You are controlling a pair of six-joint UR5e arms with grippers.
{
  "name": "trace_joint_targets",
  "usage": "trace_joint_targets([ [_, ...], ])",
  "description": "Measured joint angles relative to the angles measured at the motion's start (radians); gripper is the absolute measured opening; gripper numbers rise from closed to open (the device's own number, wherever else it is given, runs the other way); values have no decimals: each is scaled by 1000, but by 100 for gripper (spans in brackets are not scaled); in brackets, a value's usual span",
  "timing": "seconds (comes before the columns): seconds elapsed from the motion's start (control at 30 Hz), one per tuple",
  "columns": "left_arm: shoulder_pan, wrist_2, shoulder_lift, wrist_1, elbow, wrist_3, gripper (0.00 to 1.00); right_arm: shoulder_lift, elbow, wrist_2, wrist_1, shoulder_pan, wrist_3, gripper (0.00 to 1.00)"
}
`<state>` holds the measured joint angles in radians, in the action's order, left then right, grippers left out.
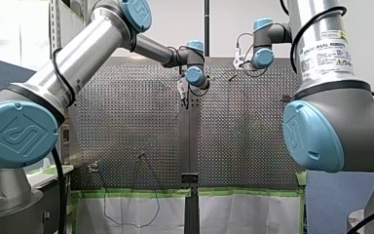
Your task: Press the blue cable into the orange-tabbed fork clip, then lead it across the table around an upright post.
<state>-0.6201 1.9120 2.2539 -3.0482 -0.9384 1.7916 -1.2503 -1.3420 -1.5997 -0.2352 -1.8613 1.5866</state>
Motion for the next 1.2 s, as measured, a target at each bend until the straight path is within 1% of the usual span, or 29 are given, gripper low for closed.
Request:
trace_joint_targets([
  [0.23,0,0,0,0,0,0,0,0,0,0,0,6,0,0],
  [0.53,0,0,0,0,0,0,0,0,-1,1,1,24,0,0],
  [0.9,0,0,0,0,0,0,0,2,-1,3,2,31,0,0],
  [1.1,0,0,0,0,0,0,0,17,-4,15,7,48,-9,0],
  [1.2,0,0,0,0,0,0,0,22,-5,19,9,54,-11,0],
])
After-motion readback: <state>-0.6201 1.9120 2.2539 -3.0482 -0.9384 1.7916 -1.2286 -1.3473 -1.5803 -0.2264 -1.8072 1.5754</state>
